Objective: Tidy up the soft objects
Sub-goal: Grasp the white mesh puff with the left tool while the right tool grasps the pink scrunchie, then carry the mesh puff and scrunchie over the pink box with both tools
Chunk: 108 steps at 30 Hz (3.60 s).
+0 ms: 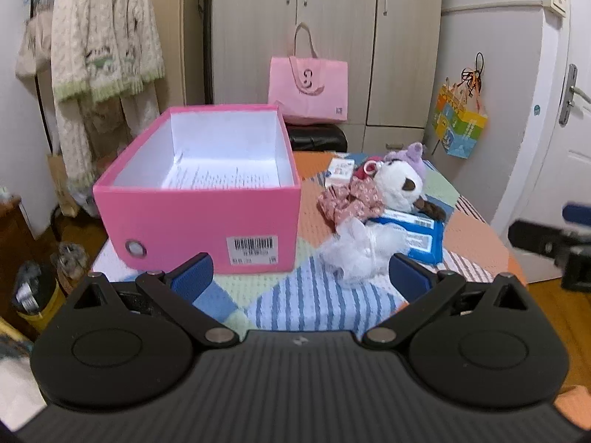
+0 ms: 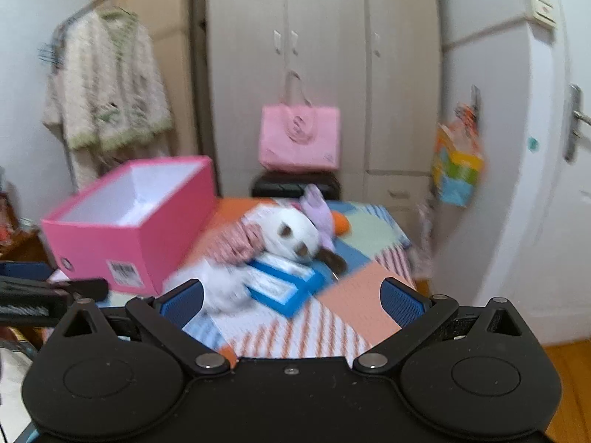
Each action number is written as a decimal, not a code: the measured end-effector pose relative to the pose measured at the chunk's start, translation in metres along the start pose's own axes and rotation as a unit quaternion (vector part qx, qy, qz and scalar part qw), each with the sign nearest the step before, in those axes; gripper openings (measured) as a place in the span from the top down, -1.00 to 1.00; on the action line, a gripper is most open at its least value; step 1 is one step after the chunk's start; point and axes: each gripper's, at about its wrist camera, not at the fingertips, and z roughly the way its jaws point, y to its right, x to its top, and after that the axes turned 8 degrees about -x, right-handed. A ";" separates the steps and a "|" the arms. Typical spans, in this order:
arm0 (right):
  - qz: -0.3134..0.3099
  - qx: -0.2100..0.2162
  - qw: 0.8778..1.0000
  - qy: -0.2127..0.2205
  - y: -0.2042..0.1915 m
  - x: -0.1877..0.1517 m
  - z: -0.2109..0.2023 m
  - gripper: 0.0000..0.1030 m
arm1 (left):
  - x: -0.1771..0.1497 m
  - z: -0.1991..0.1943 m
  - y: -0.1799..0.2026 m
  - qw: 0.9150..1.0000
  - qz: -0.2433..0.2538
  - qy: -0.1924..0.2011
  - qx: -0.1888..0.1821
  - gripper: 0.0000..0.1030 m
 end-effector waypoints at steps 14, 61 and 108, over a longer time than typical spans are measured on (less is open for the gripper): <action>-0.024 0.152 0.988 0.026 0.018 0.031 0.071 -1.00 | 0.003 0.051 0.019 0.995 0.035 0.048 -0.079 -0.94; -0.161 0.249 0.952 -0.082 -0.038 0.029 0.227 0.76 | -0.021 0.169 0.018 0.989 0.001 -0.026 -0.146 0.23; -0.275 0.235 0.930 -0.057 -0.032 0.010 0.178 -0.72 | -0.022 0.132 -0.016 0.988 -0.029 -0.044 -0.142 0.24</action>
